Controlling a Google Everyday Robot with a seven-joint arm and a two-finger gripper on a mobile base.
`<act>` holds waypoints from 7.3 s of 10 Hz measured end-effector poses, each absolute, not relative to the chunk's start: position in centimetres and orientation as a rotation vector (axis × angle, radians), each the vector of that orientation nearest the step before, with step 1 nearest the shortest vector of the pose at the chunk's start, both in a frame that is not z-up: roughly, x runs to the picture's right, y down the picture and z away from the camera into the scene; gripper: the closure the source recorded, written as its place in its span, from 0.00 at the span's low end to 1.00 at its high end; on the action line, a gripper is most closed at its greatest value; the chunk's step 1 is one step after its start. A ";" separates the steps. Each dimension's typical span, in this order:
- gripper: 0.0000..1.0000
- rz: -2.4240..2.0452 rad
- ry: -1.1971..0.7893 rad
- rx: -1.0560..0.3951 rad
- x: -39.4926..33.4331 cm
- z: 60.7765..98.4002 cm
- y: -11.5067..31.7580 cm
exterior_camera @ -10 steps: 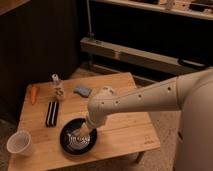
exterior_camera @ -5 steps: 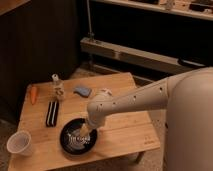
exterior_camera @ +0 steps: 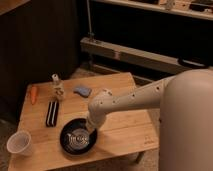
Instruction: Drag the ceramic bowl in a circle
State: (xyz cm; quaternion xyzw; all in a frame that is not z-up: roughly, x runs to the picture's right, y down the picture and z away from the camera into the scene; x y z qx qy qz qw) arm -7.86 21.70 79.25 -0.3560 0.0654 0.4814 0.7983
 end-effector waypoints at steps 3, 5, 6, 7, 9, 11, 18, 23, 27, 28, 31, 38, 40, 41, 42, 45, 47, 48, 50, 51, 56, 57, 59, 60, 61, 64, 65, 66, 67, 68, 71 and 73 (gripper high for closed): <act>0.86 0.972 0.140 -0.719 -9.7 79.5 19.3; 0.86 0.940 0.145 -0.693 -11.0 80.3 17.2; 0.86 0.921 0.149 -0.676 -11.3 81.0 15.9; 0.86 0.909 0.158 -0.665 -11.4 81.7 14.8; 0.86 0.907 0.176 -0.650 -10.6 83.1 13.2; 0.86 0.926 0.223 -0.645 -8.6 85.4 11.6; 0.86 1.047 0.394 -0.602 3.2 86.5 13.5; 0.86 1.075 0.507 -0.509 11.9 82.1 15.8; 0.86 0.968 0.465 -0.498 9.7 77.1 18.6; 0.86 0.934 0.451 -0.505 8.7 76.0 19.6; 0.86 0.818 0.384 -0.529 5.0 72.7 22.6; 0.86 0.708 0.203 -0.532 -8.7 73.6 15.7; 0.86 0.692 0.190 -0.535 -11.9 76.0 12.7; 0.86 0.693 0.194 -0.537 -12.5 77.5 11.3; 0.86 0.700 0.205 -0.541 -12.5 78.8 10.2; 0.86 0.744 0.257 -0.555 -10.0 83.6 7.4; 0.86 0.799 0.305 -0.561 -6.8 85.9 6.8; 0.86 0.827 0.329 -0.567 -4.9 86.2 7.2; 0.86 0.884 0.381 -0.565 0.2 86.2 8.2; 0.86 0.902 0.399 -0.563 2.2 85.9 8.8; 0.86 0.967 0.490 -0.530 12.2 82.1 14.3; 0.86 0.958 0.485 -0.525 12.3 81.0 15.1; 0.86 0.901 0.452 -0.524 11.2 77.7 17.3; 0.86 0.853 0.418 -0.528 9.5 76.1 18.5; 0.86 0.806 0.388 -0.537 7.7 74.6 19.8; 0.86 0.697 0.301 -0.571 2.3 72.3 22.0; 0.86 0.667 0.267 -0.581 -0.1 72.1 22.0; 0.86 0.640 0.228 -0.584 -2.7 72.2 21.2; 0.86 0.619 0.199 -0.582 -4.9 72.4 20.1; 0.86 0.606 0.172 -0.582 -6.9 72.6 19.2; 0.86 0.568 0.114 -0.578 -12.9 74.4 14.8; 0.86 0.566 0.109 -0.572 -14.8 76.6 11.6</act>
